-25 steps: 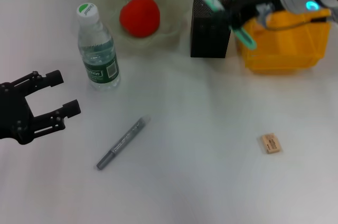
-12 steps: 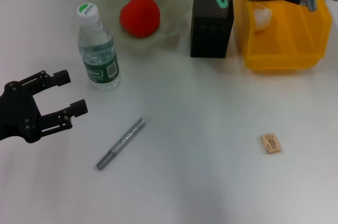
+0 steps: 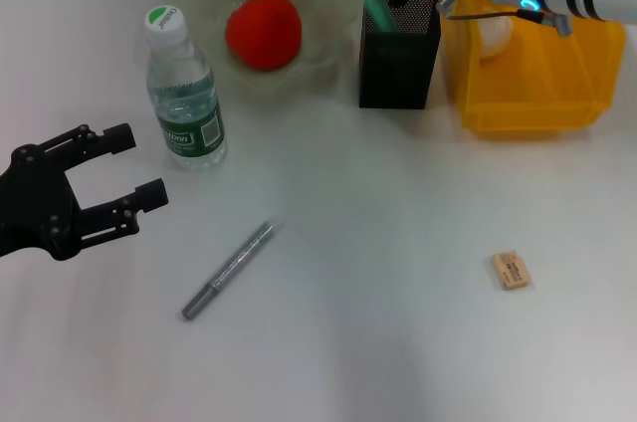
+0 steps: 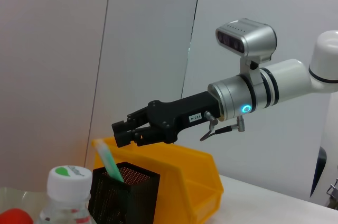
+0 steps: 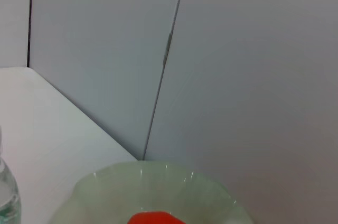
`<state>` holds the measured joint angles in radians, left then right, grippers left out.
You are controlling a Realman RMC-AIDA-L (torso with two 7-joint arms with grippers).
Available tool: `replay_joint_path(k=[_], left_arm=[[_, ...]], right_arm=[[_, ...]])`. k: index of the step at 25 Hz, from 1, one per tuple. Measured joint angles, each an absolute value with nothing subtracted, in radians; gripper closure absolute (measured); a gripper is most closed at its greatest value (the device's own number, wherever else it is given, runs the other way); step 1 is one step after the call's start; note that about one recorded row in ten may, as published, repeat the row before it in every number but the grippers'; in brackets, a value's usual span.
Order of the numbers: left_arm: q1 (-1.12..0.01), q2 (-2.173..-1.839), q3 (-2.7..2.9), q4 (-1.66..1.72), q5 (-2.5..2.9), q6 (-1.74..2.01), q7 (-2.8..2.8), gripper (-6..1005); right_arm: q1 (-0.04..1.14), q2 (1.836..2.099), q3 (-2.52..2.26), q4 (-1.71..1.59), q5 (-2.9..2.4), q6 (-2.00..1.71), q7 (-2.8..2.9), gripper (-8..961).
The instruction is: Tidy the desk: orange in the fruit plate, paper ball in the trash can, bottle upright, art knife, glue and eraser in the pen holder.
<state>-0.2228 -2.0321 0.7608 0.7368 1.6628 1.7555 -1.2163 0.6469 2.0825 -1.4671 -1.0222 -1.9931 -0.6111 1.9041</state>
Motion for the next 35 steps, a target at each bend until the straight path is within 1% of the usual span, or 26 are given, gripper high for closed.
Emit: replay_joint_path(k=[3,6,7,9,10,11,14,15,16,17,18,20,22,27,35], left_arm=[[-0.224,-2.031,0.761,0.735,1.663,1.755,-1.216,201],[-0.225,-2.03,0.762,0.73,1.663,1.752,-1.216,201],[-0.225,-2.029,0.763,0.728,1.663,1.752,-1.216,201],[-0.226,-2.028,0.765,0.728,1.663,1.752,-1.215,201],[-0.226,-2.027,0.765,0.728,1.663,1.752,-1.215,201],[-0.226,-2.026,0.766,0.728,1.663,1.752,-1.215,201],[-0.226,-2.025,0.766,0.728,1.663,1.751,-1.215,202],[-0.225,-2.024,0.766,0.728,1.663,1.751,-1.215,202],[-0.225,-2.023,0.766,0.728,1.663,1.75,-1.214,202],[-0.225,-2.022,0.767,0.728,1.663,1.747,-1.212,202],[-0.225,-2.022,0.767,0.728,1.663,1.747,-1.212,202],[-0.225,-2.022,0.768,0.728,1.665,1.738,-1.207,202],[-0.226,-2.023,0.766,0.728,1.67,1.736,-1.207,202],[-0.241,-2.028,0.761,0.729,1.708,1.73,-1.207,202],[-0.249,-2.03,0.762,0.729,1.715,1.728,-1.2,202]], right_arm=[[0.648,2.082,-1.463,-1.02,-1.992,-0.609,1.904,786],[0.627,2.081,-1.439,-1.062,-1.991,-0.654,1.918,678],[0.599,2.081,-1.415,-1.124,-2.003,-0.727,1.951,643],[0.582,2.081,-1.404,-1.173,-2.02,-0.777,1.984,571],[0.553,2.079,-1.389,-1.269,-2.088,-0.872,2.065,349],[0.553,2.079,-1.389,-1.269,-2.088,-0.872,2.065,330],[0.526,2.079,-1.376,-1.438,-2.279,-1.067,2.247,275],[0.526,2.079,-1.374,-1.531,-2.388,-1.195,2.344,256],[0.526,2.079,-1.374,-1.531,-2.388,-1.195,2.344,238],[0.541,2.078,-1.374,-1.602,-2.485,-1.342,2.416,219],[0.541,2.078,-1.374,-1.602,-2.485,-1.342,2.416,219],[0.582,2.079,-1.383,-1.657,-2.582,-1.519,2.479,218],[0.6,2.08,-1.387,-1.664,-2.607,-1.584,2.493,218],[0.685,2.078,-1.381,-1.618,-2.639,-1.791,2.53,217],[0.733,2.083,-1.409,-1.476,-2.689,-1.886,2.534,221]])
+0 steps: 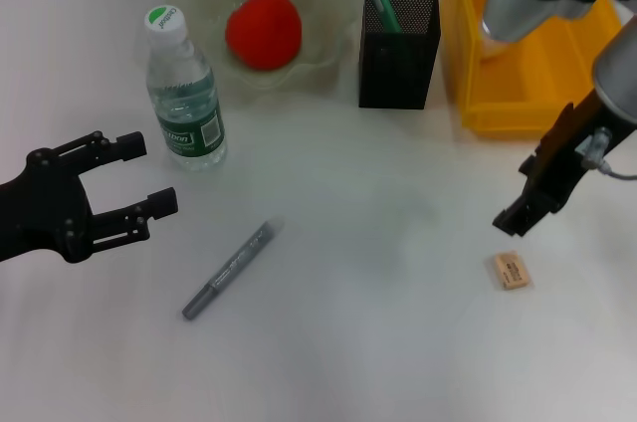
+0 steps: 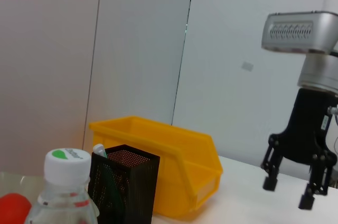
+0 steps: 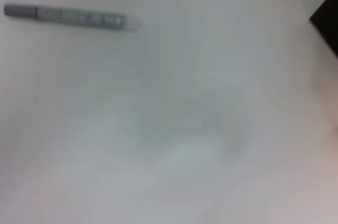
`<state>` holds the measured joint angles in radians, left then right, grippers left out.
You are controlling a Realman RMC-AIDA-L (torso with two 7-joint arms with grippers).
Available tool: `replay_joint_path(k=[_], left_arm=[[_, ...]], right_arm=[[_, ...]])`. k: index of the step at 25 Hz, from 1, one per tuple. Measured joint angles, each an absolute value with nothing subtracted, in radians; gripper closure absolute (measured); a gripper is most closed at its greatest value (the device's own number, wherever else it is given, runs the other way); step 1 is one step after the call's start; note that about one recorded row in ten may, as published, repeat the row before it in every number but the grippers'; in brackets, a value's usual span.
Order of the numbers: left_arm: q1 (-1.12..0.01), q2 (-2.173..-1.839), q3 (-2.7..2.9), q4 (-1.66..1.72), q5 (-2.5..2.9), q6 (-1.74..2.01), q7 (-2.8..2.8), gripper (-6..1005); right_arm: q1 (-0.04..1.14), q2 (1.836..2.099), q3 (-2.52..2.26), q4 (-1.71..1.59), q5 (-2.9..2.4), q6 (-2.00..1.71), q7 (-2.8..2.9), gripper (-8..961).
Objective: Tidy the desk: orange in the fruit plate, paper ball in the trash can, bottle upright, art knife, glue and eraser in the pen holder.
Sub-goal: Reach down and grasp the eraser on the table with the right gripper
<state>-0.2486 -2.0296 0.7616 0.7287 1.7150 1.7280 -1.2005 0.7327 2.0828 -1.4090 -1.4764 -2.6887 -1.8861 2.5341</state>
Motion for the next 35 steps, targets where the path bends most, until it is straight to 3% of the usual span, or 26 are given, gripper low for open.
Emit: replay_joint_path(k=[35], left_arm=[[-0.244,-2.031,0.761,0.715,1.715,1.719,-1.193,202]], right_arm=[[0.713,2.088,-1.68,-1.221,-2.72,-1.646,2.59,252]])
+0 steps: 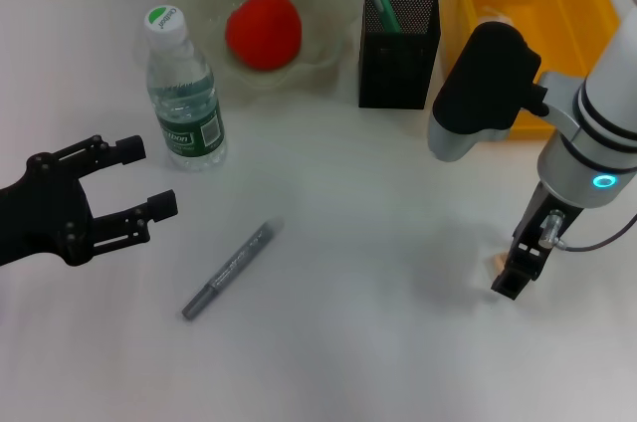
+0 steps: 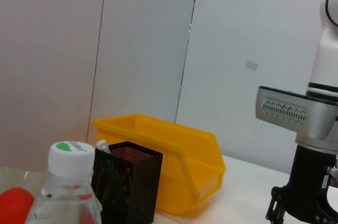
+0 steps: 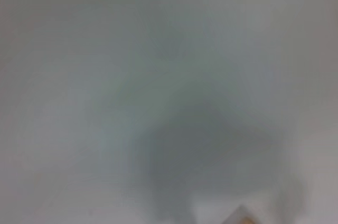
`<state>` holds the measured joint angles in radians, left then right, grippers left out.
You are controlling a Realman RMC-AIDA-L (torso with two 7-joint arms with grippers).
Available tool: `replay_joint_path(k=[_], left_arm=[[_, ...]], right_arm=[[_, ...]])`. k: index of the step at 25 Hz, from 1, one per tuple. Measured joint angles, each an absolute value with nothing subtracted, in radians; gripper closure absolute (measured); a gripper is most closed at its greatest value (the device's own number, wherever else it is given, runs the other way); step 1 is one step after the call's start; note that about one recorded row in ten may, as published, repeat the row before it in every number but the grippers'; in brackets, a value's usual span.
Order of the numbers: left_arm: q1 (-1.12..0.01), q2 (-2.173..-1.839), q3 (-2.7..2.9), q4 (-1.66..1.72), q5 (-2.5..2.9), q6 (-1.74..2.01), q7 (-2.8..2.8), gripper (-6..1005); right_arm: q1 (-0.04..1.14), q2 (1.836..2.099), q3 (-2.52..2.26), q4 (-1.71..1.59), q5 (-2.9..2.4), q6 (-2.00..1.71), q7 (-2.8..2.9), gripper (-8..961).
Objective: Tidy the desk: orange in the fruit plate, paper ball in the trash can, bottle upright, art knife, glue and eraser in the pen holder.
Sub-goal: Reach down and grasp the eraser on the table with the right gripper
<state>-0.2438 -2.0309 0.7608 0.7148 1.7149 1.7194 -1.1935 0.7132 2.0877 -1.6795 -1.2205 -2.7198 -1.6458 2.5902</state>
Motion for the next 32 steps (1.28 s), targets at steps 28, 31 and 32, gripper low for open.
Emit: replay_joint_path(k=[28,31,32], left_arm=[[-0.241,-2.031,0.761,0.715,1.715,1.715,-1.193,203],[-0.241,-2.031,0.761,0.715,1.715,1.715,-1.193,203],[-0.241,-2.031,0.761,0.715,1.715,1.715,-1.193,203]], right_arm=[[0.692,2.081,-1.668,-1.321,-2.711,-1.679,2.603,499],[0.678,2.08,-1.615,-1.429,-2.725,-1.717,2.595,500],[0.673,2.08,-1.597,-1.477,-2.737,-1.727,2.594,500]])
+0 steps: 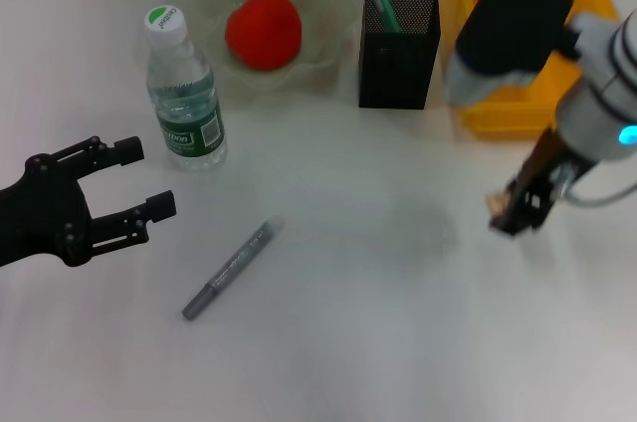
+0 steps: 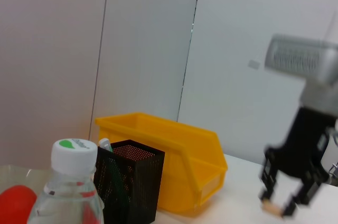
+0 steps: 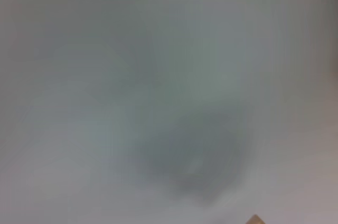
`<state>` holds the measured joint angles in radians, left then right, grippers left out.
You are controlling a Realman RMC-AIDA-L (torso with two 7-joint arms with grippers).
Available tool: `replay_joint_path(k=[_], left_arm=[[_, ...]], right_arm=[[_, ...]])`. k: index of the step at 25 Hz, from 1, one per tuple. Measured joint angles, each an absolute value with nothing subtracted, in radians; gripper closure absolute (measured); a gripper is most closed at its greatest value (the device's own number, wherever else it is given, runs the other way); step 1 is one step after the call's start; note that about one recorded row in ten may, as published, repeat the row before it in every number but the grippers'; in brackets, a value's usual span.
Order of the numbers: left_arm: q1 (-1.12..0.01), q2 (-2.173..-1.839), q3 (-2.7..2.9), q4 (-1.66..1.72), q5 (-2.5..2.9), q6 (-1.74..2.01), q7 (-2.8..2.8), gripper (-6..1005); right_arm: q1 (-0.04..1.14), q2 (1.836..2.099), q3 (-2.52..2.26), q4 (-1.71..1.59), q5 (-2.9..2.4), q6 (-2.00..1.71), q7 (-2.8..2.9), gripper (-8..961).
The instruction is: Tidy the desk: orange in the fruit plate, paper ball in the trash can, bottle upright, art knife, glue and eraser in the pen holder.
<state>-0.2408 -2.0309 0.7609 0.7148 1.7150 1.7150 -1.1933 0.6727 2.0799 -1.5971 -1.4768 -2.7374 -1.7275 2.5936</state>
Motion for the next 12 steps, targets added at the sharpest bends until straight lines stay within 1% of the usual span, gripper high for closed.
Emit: replay_joint_path(k=[3,6,12], left_arm=[[-0.241,-2.031,0.761,0.715,1.715,1.715,-1.193,203],[-0.241,-2.031,0.761,0.715,1.715,1.715,-1.193,203],[-0.245,-2.032,0.765,0.713,1.715,1.712,-1.193,203]], right_arm=[[0.652,2.08,-1.541,-1.638,-2.769,-1.721,2.586,503],[0.64,2.08,-1.514,-1.694,-2.77,-1.671,2.574,507],[0.615,2.083,-1.516,-1.68,-2.768,-1.39,2.55,513]])
